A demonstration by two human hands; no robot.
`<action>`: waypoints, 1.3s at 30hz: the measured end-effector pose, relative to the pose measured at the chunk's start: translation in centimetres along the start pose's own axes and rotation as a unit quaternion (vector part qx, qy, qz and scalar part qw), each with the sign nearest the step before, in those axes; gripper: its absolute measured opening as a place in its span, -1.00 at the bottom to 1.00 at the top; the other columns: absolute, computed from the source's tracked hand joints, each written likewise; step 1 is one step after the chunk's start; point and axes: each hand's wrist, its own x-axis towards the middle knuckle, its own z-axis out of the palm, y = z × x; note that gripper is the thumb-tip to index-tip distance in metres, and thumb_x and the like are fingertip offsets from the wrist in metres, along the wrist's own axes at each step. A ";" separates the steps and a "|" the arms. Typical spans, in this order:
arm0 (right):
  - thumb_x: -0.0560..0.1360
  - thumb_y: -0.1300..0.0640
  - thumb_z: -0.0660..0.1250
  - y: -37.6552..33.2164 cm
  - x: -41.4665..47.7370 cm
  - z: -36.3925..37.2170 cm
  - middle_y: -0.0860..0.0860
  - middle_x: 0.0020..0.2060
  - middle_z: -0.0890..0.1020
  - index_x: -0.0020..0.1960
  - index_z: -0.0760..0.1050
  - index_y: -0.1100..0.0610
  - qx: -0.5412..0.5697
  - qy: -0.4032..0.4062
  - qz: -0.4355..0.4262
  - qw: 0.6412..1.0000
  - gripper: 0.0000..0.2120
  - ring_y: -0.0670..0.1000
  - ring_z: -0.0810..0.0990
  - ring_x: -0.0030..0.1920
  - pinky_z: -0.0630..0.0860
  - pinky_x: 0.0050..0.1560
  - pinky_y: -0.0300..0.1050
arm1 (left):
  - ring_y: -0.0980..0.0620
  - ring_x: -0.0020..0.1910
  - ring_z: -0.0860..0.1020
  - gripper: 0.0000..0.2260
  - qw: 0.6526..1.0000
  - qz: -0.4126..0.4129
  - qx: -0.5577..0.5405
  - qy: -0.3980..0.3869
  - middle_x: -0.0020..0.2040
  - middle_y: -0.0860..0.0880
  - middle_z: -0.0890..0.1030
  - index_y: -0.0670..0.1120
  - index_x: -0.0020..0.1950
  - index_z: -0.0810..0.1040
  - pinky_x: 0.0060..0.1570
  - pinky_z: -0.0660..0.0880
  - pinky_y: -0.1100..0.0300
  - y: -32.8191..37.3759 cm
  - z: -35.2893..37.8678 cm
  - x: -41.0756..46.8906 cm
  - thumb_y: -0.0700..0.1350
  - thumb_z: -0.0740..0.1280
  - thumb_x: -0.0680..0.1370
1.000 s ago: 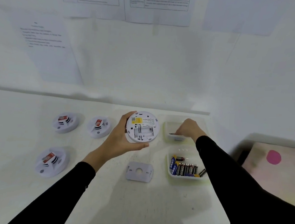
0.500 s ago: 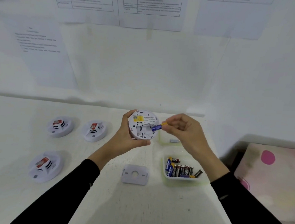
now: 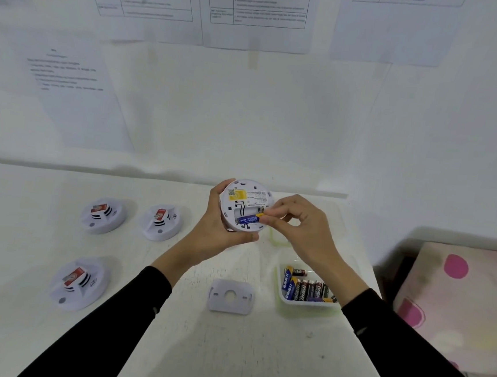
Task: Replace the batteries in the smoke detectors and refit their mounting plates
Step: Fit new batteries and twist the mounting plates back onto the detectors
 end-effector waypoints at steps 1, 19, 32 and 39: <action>0.37 0.15 0.54 0.1 0.1 0.1 -0.04 -0.16 0.64 -0.14 0.70 0.07 -0.012 0.000 -0.013 1.000 -0.92 -0.08 0.59 -0.12 0.52 -0.11 -0.18 | 0.22 0.21 0.57 -0.12 1.000 -0.001 -0.004 -0.001 0.30 0.17 0.46 0.04 0.48 0.13 0.05 0.57 0.24 0.0 -0.1 0.0 -0.46 0.50 0.36; 0.64 0.13 0.18 3.6 3.5 -2.0 -0.05 -0.12 0.63 -0.01 0.58 0.13 -0.013 0.107 0.032 0.994 -0.79 -0.11 0.54 -0.22 0.47 -0.14 -0.21 | 0.22 0.18 0.58 -0.15 0.999 -0.009 -0.034 -0.014 0.32 0.12 0.45 0.08 0.45 0.16 -0.12 0.58 0.28 0.2 0.0 0.9 -0.48 0.47 0.37; 0.39 -0.14 0.49 8.3 7.6 -3.8 0.00 -0.36 0.50 -0.36 0.36 0.15 -0.437 -0.208 0.310 0.818 -0.55 0.03 0.49 -0.22 0.38 -0.24 -0.20 | 0.28 0.15 0.58 -0.15 0.999 -0.030 -0.021 -0.019 0.29 0.12 0.46 0.08 0.45 0.16 0.02 0.56 0.29 0.1 -0.8 1.0 -0.47 0.48 0.36; 0.55 -0.09 0.29 9.5 7.7 -3.7 0.02 -0.30 0.43 -0.28 0.31 0.19 -0.491 -0.233 0.312 0.779 -0.58 0.08 0.43 -0.14 0.41 -0.08 -0.15 | 0.24 0.17 0.58 -0.13 0.999 -0.039 -0.031 -0.023 0.32 0.10 0.45 0.10 0.48 0.14 0.03 0.55 0.29 -0.3 -1.3 0.8 -0.47 0.48 0.38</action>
